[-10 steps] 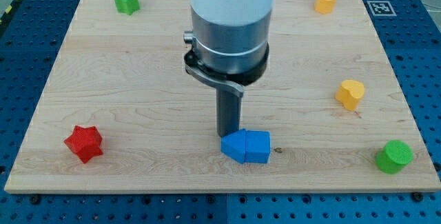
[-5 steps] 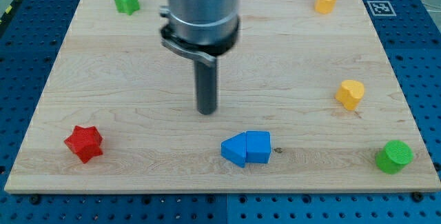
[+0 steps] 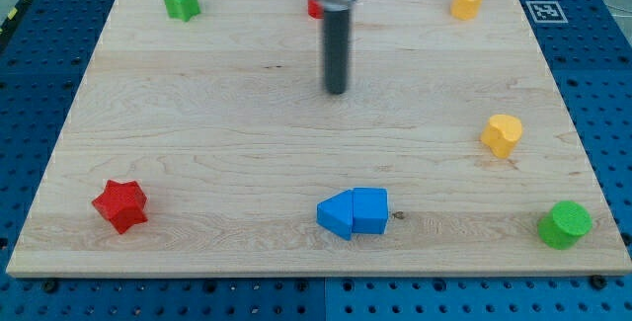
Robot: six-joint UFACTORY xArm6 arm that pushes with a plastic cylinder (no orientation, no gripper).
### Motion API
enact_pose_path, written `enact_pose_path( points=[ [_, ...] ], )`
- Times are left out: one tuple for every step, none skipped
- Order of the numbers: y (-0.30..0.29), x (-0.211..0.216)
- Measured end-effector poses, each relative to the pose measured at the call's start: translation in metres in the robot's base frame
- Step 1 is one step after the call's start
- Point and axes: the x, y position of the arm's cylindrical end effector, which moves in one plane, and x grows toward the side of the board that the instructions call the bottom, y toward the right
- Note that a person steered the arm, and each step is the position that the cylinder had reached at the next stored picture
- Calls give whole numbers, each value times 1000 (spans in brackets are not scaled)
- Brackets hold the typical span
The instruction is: Move the heart to the center
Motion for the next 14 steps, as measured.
enact_pose_path(
  points=[
    [101, -3],
    [200, 9],
    [274, 49],
    [291, 105],
    [255, 130],
    [193, 115],
    [123, 88],
    [60, 69],
    [70, 70],
    [119, 75],
    [156, 75],
    [142, 57],
    [82, 55],
    [31, 53]
  ],
)
